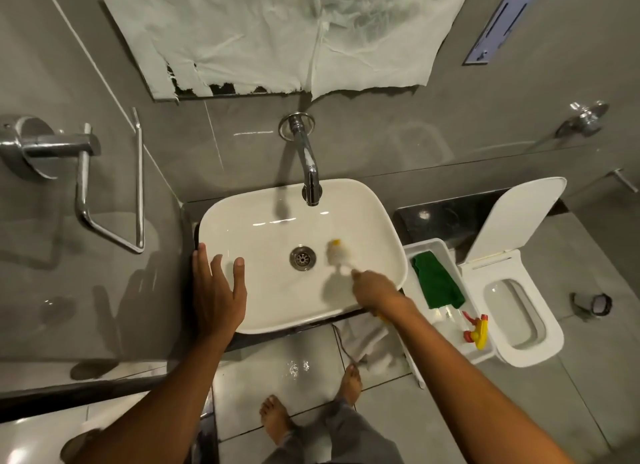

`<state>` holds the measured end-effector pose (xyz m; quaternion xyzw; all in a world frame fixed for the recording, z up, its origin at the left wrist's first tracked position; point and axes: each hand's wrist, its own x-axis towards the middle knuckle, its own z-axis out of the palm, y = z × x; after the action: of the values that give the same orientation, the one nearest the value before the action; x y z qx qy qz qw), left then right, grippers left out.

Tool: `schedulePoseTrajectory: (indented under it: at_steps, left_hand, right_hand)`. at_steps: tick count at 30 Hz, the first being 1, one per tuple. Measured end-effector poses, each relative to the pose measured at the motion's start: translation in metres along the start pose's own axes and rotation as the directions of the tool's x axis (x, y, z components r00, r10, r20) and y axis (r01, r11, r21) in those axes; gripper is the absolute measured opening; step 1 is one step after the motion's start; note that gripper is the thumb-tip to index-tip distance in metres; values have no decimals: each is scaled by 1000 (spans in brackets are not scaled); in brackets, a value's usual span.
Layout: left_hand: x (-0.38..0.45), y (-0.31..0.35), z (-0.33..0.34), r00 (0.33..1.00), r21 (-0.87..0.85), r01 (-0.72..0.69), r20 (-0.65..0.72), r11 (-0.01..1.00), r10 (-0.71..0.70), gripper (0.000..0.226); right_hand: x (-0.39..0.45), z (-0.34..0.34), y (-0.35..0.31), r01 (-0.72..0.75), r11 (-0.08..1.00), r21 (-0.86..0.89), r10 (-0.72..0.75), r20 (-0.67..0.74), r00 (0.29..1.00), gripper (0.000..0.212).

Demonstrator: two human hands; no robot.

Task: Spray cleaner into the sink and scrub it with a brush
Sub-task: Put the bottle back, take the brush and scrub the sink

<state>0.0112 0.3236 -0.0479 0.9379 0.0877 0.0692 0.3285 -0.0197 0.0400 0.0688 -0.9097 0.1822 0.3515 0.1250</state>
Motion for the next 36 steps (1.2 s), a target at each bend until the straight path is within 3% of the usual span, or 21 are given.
schedulePoseTrajectory:
  at_steps: [2,4,11,13,16,19,22,24,33,36]
  left_hand:
    - [0,0,0,1000,-9,7,3,1000,-7,89]
    - [0,1,0,1000,-20,8,-3,1000,-8,91]
    - [2,-1,-1,1000,-17,4,-5,1000,-5,91]
    - [1,0,-1,1000,-16,-4,-12,1000,4,90]
    - [1,2,-2,1000,-19,1,-16,1000,-2,89]
    - [0,2,-3,1000,-16,12,-6,1000,-12,85]
    - [0,4,-4,999,-16,33,12,999,-33,80]
    - [1,4,-3,999,-20,34,14,999,-34,81]
    - [3,0,0,999,0,37,8,999,-37,74]
    - [4,1,1,998,9,58,23,998,-59,75]
  right_hand:
    - [1,-13,22,-100,994,37,104,-109,989,41]
    - [-3,-19,25,-119,992,36,122,-106,987,43]
    - [-32,36,-57,114,987,110,-128,133,983,35]
    - [-38,52,-61,106,969,225,-157,225,962,32]
    - [-49,60,-63,28,929,369,-174,368,914,45]
    - [-37,44,-42,32,965,262,-98,244,965,26]
    - [-18,14,7,-82,993,90,86,-36,996,39]
    - [-9,2,26,-194,974,115,204,-80,976,42]
    - [24,27,-104,96,940,329,-111,26,993,46]
    - [24,30,-134,127,903,410,-182,99,978,43]
